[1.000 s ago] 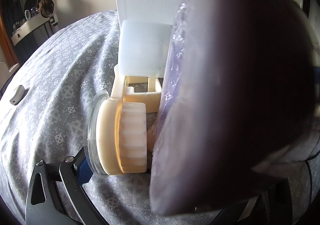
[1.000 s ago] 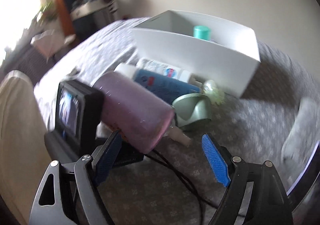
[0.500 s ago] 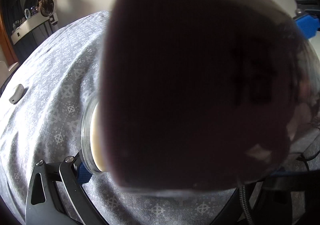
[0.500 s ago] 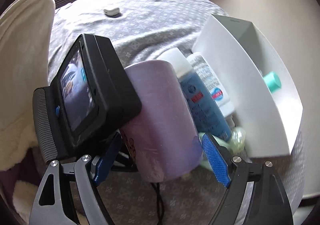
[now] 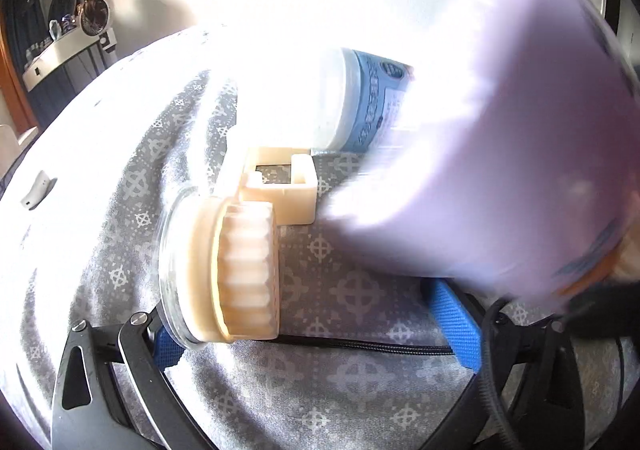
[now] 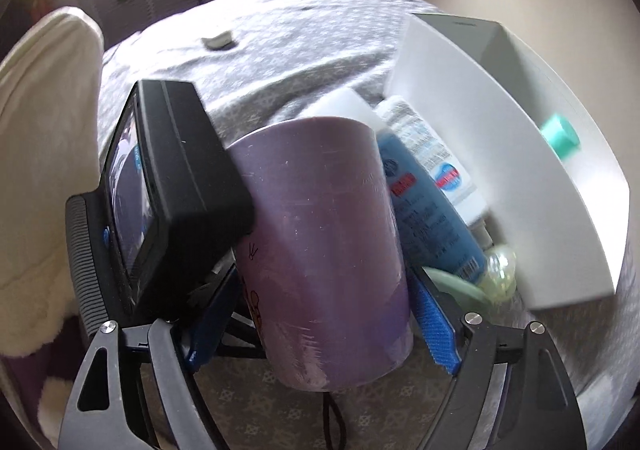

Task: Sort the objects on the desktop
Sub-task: 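Grasp the purple mug with the right gripper and lift it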

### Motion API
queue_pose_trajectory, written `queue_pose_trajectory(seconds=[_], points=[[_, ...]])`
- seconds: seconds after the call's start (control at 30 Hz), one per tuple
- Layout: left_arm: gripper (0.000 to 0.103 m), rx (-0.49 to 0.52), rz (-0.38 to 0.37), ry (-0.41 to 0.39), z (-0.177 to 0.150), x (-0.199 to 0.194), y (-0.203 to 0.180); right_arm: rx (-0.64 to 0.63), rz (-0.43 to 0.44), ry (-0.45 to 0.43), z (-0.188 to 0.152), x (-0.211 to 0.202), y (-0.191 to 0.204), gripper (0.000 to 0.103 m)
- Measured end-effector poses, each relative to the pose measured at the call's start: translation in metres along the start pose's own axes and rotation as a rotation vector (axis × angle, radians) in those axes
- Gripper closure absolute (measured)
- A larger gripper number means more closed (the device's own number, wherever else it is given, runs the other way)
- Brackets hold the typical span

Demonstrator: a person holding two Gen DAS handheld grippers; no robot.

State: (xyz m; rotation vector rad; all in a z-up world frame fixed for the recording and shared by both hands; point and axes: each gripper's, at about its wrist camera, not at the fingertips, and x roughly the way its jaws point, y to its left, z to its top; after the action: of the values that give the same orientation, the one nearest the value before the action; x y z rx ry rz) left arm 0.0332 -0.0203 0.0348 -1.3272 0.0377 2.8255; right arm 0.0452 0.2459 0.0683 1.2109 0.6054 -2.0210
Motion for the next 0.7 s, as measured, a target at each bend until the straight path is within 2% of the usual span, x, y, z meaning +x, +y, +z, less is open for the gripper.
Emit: queue_pose_trajectory(seconds=[0.23,0.33,0.43,0.6,0.7], points=[[0.0,-0.001,-0.001,0.0,0.0,0.001,0.0,0.297,0.013,-0.006,-0.065,-0.026,-0.04,0.021],[0.0,0.0,-0.001,0.0,0.0,0.002,0.003,0.4,0.002,0.021,-0.09,-0.032,-0.053,0.021],[0.0,0.0,0.0,0.0,0.0,0.003,-0.002,0.511,0.053,0.01,-0.11,-0.034,-0.064,0.021],[0.0,0.0,-0.001,0.0,-0.003,0.002,-0.001,0.477,0.009,0.0,-0.099,-0.029,-0.058,0.02],[0.0,0.0,-0.001,-0.001,-0.003,0.001,0.0,0.467,-0.036,0.061,-0.093,-0.01,-0.057,0.02]])
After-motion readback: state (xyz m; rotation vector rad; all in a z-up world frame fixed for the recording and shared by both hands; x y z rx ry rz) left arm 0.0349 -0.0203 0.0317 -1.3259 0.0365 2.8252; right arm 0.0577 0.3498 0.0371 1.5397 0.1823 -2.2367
